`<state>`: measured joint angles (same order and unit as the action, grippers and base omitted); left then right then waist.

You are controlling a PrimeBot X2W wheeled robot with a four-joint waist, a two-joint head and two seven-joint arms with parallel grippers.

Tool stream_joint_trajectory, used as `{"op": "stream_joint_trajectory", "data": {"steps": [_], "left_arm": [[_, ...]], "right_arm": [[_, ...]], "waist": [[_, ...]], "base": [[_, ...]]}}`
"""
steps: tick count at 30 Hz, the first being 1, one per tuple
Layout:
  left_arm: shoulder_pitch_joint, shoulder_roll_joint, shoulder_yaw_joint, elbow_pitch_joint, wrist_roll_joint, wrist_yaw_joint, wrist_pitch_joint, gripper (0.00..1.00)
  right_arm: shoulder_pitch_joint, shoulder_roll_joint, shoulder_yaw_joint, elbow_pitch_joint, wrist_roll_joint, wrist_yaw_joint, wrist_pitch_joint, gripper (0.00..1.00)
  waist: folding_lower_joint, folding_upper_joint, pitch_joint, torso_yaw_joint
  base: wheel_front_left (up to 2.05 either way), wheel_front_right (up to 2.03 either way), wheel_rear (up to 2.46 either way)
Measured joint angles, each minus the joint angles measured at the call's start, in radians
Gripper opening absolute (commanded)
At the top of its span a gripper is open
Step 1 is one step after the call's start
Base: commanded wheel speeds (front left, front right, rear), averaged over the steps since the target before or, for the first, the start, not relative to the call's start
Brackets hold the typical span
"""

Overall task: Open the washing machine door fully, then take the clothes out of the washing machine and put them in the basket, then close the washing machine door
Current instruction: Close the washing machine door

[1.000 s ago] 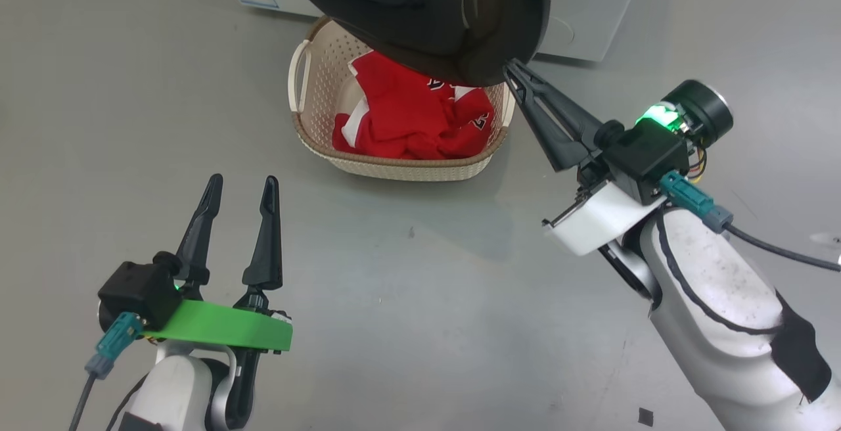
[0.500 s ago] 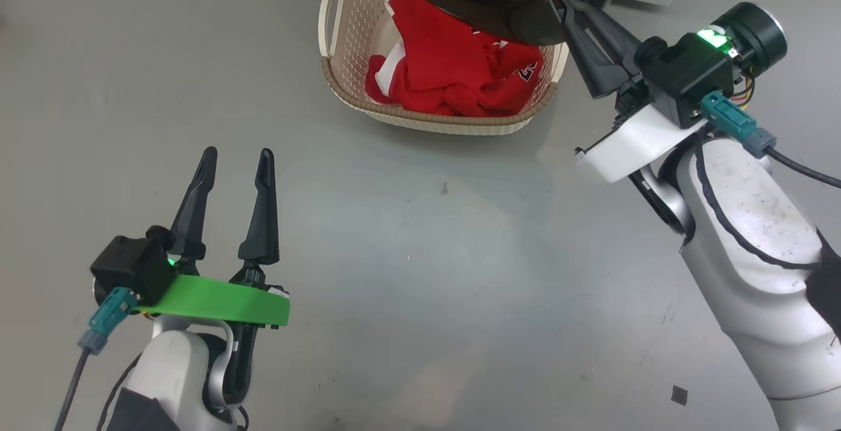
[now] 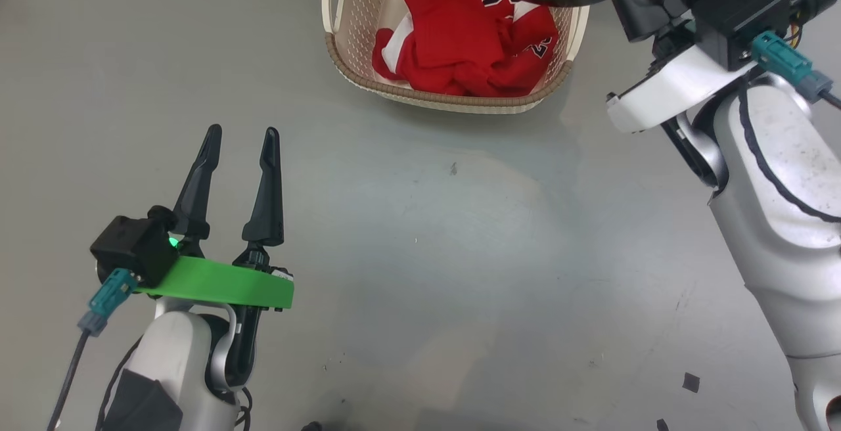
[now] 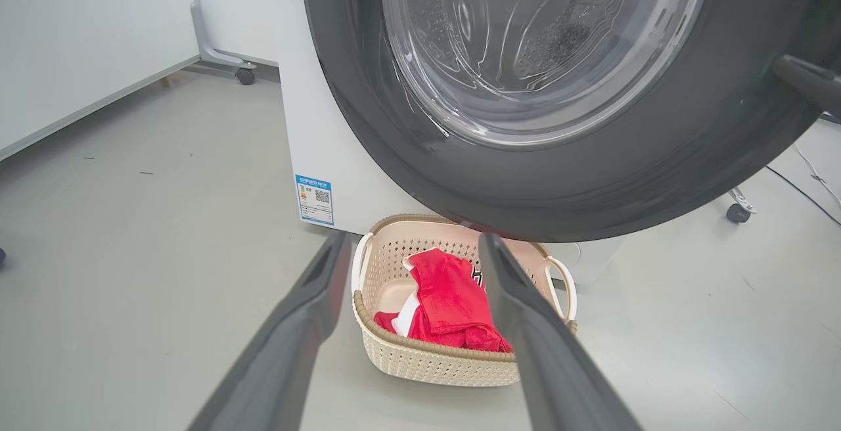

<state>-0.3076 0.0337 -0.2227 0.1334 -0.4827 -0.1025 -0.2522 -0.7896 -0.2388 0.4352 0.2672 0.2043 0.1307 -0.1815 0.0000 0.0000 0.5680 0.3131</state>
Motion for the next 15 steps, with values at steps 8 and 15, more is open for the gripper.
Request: {"op": "stream_joint_trajectory", "data": {"steps": [8, 15], "left_arm": [[-0.026, -0.004, -0.011, 0.007, 0.000, -0.008, 0.000, 1.00], [-0.042, -0.006, -0.008, 0.009, 0.000, -0.008, 0.000, 1.00]], "right_arm": [[-0.083, -0.030, -0.035, 0.024, 0.007, 0.000, 0.000, 0.00], [-0.162, -0.043, -0.051, 0.045, 0.007, 0.000, 0.000, 0.00]], "waist": [[0.0000, 0.0000, 0.042, 0.009], [0.0000, 0.0000, 0.077, 0.020]], "base": [[0.00, 0.00, 0.00], [0.00, 0.00, 0.00]]}}
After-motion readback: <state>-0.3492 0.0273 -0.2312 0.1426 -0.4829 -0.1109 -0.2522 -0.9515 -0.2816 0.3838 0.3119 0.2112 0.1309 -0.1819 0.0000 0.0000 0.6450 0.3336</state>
